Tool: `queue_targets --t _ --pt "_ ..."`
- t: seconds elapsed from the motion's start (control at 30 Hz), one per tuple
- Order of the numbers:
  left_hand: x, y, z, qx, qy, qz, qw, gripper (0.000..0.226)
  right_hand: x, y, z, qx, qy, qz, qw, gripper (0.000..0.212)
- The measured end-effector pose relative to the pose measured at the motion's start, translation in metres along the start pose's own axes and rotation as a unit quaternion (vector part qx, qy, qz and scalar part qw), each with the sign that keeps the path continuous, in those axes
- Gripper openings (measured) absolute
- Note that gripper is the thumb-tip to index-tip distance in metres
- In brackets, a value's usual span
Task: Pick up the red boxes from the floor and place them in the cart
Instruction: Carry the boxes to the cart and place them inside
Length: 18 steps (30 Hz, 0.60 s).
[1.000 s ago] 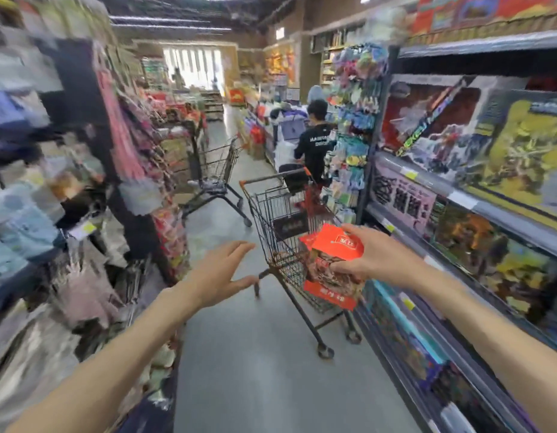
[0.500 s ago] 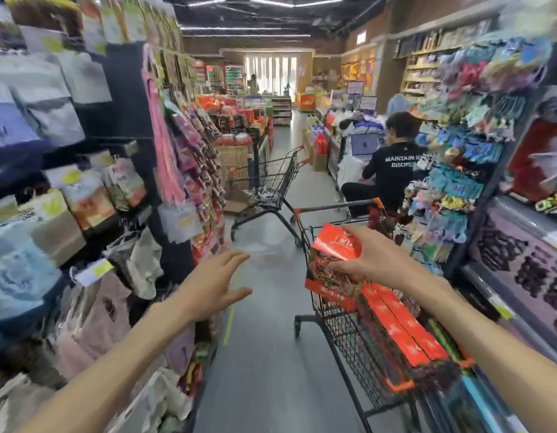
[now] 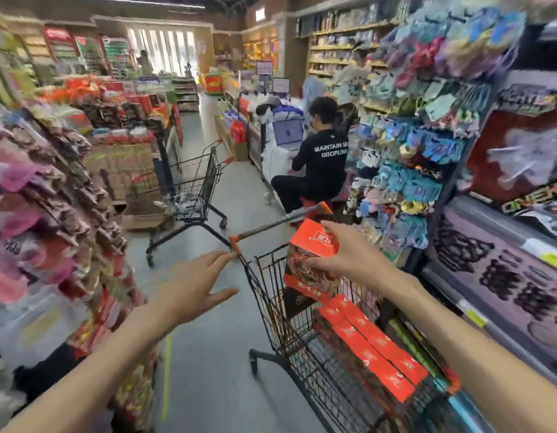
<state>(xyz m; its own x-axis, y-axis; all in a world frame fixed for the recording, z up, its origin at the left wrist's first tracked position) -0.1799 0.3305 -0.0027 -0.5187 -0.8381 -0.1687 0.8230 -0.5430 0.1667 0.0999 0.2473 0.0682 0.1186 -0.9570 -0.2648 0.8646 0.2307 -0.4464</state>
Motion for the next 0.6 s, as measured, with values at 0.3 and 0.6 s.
queue_targets --t 0.3,0.6 --pt "-0.222 0.037 -0.086 0.005 -0.039 -0.152 0.988 0.076 -0.084 0.152 -0.018 0.021 0.024 -0.118 0.992 0.096" --pt "-0.366 0.069 -0.196 0.047 -0.123 -0.240 0.962 0.071 -0.125 0.286 -0.084 0.017 0.020 -0.268 0.963 0.101"
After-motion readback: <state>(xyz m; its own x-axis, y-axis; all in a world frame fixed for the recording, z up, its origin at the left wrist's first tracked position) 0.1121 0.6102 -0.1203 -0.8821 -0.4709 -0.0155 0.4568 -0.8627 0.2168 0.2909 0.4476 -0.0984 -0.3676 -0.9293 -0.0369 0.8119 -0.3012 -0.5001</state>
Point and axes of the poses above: each hand's wrist, its own x-axis away from the middle knuckle, its own z-axis out of the back of the hand, y = z × x, the point moved 6 cm from there along -x, towards the middle knuckle, and after that the axes turned 13 degrees about z, right-handed, at the moved point
